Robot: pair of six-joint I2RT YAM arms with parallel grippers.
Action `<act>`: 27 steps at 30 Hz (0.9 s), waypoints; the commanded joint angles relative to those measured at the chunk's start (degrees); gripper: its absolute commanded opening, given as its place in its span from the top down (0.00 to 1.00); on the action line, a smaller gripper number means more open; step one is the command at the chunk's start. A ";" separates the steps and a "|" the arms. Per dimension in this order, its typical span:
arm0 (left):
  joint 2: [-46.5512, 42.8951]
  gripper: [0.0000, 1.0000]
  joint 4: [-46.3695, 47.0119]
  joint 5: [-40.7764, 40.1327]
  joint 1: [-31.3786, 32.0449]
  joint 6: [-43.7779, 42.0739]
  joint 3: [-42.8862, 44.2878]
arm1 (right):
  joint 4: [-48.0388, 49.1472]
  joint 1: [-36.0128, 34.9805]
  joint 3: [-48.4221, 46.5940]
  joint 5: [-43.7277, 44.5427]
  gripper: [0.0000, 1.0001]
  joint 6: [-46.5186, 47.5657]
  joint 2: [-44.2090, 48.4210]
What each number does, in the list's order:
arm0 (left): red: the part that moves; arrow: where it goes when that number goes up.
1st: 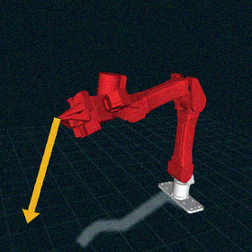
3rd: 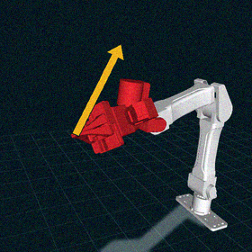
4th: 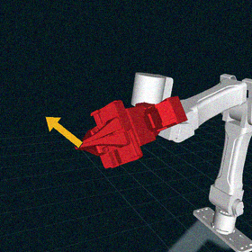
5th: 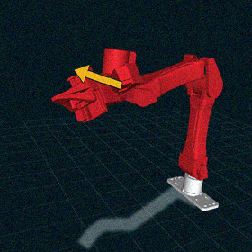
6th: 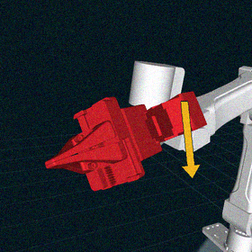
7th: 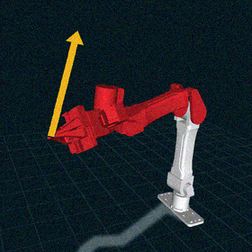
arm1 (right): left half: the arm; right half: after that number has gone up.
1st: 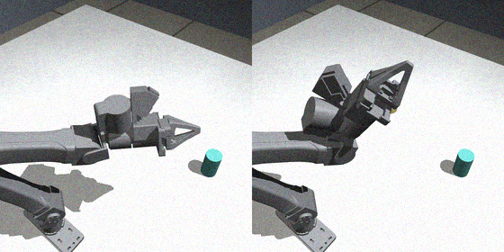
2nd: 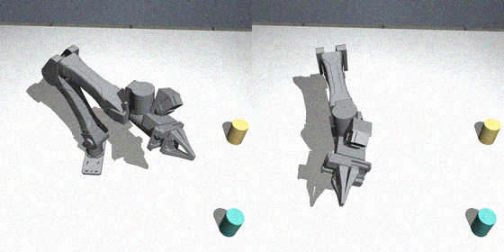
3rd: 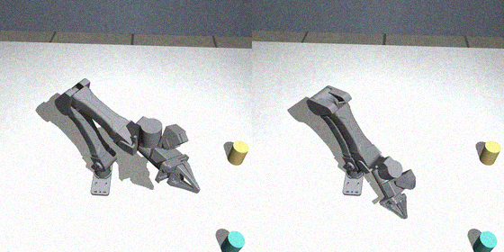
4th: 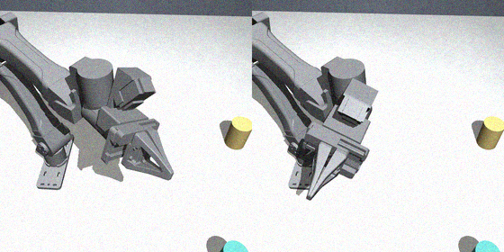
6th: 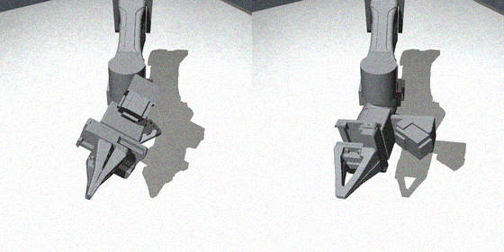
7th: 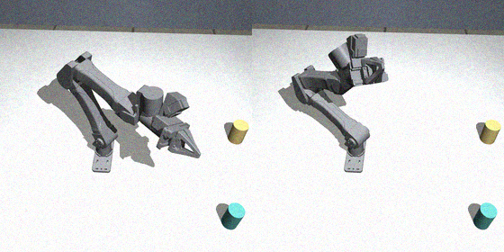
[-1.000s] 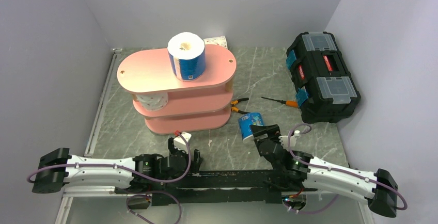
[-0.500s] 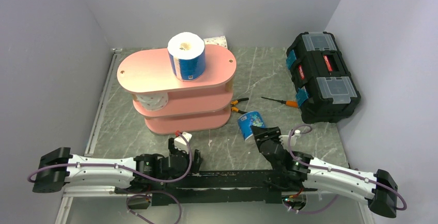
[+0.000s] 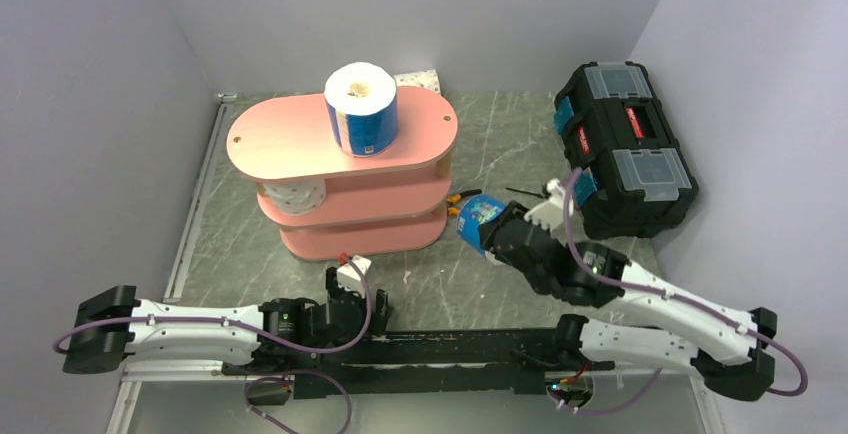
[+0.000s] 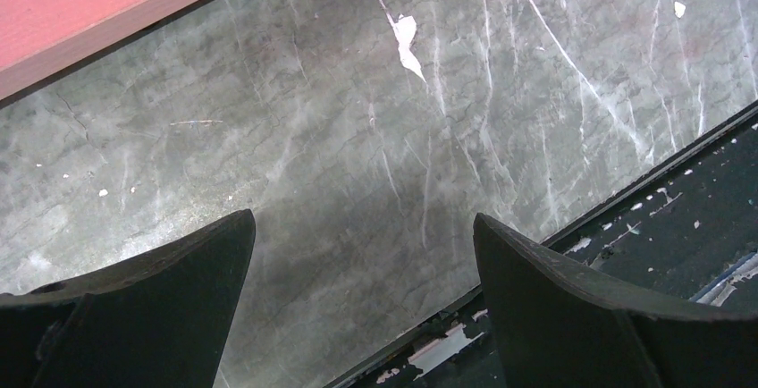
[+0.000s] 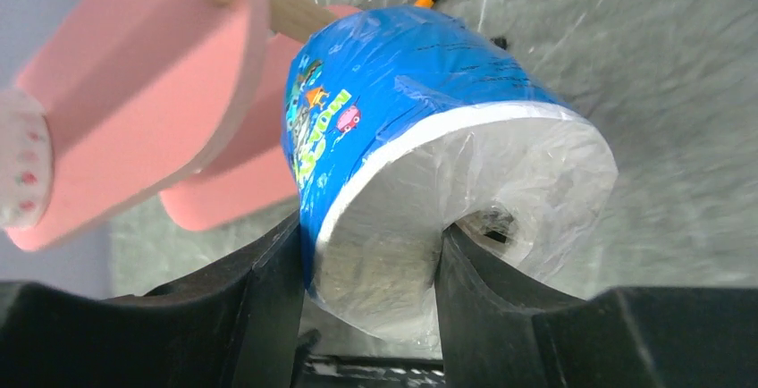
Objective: Place and organize the paper towels onto the shelf
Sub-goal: Adjust the paper towel at the center of the board.
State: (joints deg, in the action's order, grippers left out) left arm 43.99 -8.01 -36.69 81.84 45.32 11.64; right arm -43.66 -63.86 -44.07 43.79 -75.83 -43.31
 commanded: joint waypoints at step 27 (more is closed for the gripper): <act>5.19 0.01 1.38 1.00 0.38 -0.52 4.81 | -17.41 -1.67 -13.56 -26.04 0.63 38.21 -31.79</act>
State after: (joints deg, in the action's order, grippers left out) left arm 48.36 -7.99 -35.83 81.87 45.21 13.87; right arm -64.77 -64.73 -57.84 18.13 -38.89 -74.28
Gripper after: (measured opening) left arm 0.990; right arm 0.504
